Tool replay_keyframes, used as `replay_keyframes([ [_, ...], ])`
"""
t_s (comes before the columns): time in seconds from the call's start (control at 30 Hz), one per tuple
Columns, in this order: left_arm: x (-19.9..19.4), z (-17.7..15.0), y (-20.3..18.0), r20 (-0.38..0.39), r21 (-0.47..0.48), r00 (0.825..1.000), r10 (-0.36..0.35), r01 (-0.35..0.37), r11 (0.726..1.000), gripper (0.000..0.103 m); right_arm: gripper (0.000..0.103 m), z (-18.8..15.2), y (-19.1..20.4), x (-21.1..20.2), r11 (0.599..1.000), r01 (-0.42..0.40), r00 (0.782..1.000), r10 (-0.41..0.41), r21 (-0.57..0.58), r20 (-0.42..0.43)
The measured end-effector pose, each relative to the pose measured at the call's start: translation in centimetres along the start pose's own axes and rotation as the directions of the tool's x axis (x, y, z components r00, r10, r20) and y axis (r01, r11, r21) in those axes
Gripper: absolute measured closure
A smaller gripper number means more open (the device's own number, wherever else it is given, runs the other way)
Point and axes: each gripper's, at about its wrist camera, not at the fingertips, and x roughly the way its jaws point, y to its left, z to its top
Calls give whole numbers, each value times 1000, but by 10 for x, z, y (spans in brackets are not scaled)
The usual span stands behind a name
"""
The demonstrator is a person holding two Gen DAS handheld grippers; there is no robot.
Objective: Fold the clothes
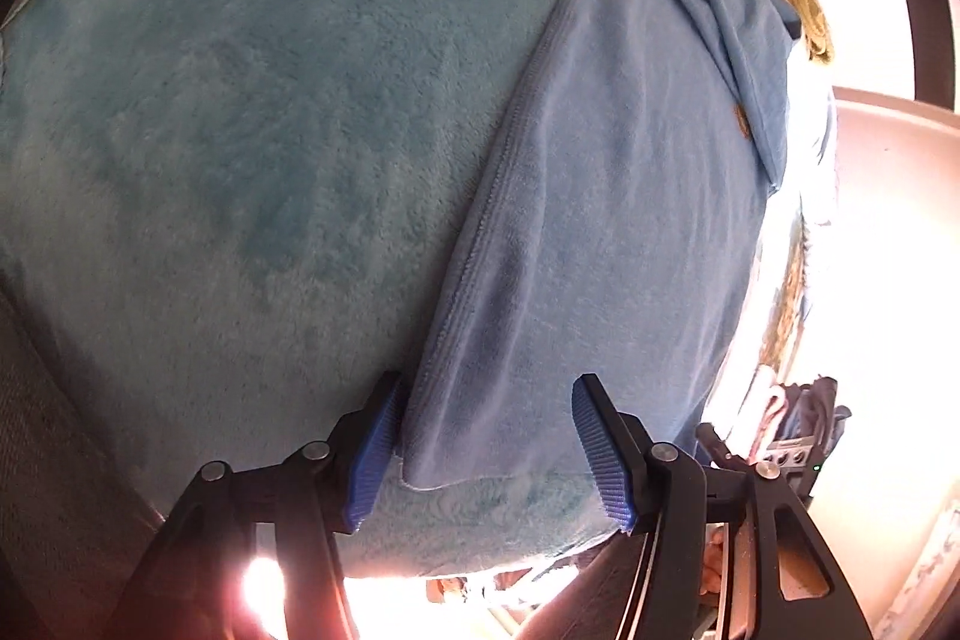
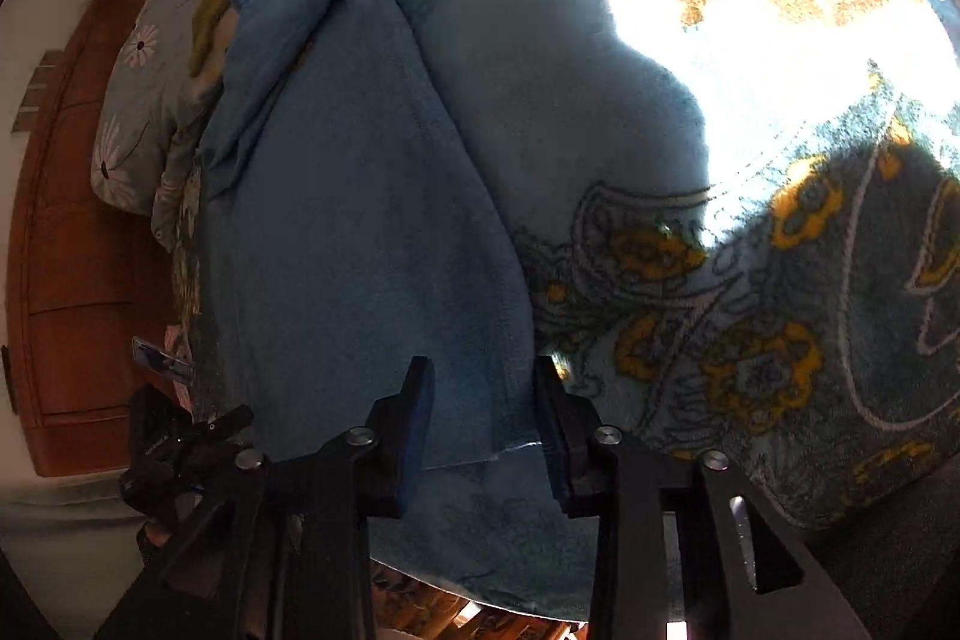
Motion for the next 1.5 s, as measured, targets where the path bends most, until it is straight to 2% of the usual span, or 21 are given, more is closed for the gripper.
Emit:
replay_keyframes([
  [0.03, -1, -1, 0, 7, 1, 1000, 1, -1, 1000, 47, 92, 0, -1, 0, 1000, 6, 1000, -6, 11, -2],
  [0.1, -4, -1, -2, 25, 3, 1000, 9, -9, 1000, 67, 96, 0, -1, -3, 1000, 15, 1000, -15, 19, 5],
  [0.13, -6, -2, -2, 36, 7, 999, 11, -12, 1000, 88, 97, 0, 1, -5, 1000, 14, 1000, -14, 16, 12],
  [0.17, -9, -3, -3, 50, 12, 999, 13, -14, 1000, 97, 97, -1, 3, -8, 1000, 13, 1000, -13, 12, 18],
  [0.37, -34, -19, -6, 63, 39, 998, -15, 13, 999, 99, 99, -9, 23, -23, 999, 33, 999, -32, -39, 27],
  [0.57, -59, -35, -8, 70, 67, 996, -47, 42, 997, 99, 99, -35, 35, -28, 995, 52, 999, -51, -84, 5],
  [0.73, -80, -49, -10, 75, 89, 994, -73, 66, 994, 99, 99, -45, 36, -56, 997, -60, 996, 63, -50, 65],
  [0.77, -87, -46, -9, 80, 81, 991, -104, 97, 992, 99, 99, -42, 36, -64, 995, -87, 992, 90, -43, 84],
  [0.83, -99, -27, -13, 100, 50, 976, -194, 190, 980, 99, 99, -25, 44, -79, 988, -146, 980, 151, -50, 127],
  [0.9, -107, -12, -26, 131, 52, 963, -235, 230, 972, 99, 99, -5, 59, -91, 978, -195, 964, 204, -70, 168],
  [0.97, -115, 3, -38, 163, 58, 949, -271, 265, 962, 99, 99, 15, 80, -98, 972, -214, 953, 230, -99, 200],
  [1.03, -125, 21, -52, 199, 56, 927, -318, 314, 948, 99, 99, 23, 83, -118, 966, -231, 941, 253, -119, 227],
  [1.1, -125, 41, -61, 214, 27, 902, -376, 379, 925, 99, 99, 40, 94, -123, 964, -236, 932, 261, -123, 251],
  [1.2, -122, 78, -72, 218, -30, 876, -431, 447, 894, 99, 99, 68, 108, -117, 962, -256, 924, 273, -96, 268],
  [1.3, -121, 102, -77, 223, -67, 864, -452, 476, 877, 99, 99, 94, 111, -110, 964, -258, 926, 265, -61, 270],
  [1.43, -102, 137, -84, 238, -120, 839, -489, 525, 842, 99, 98, 130, 115, -93, 973, -228, 937, 227, -28, 266],
  [1.5, -91, 155, -87, 246, -149, 839, -485, 527, 837, 99, 98, 151, 114, -81, 974, -228, 941, 220, 2, 258],
])
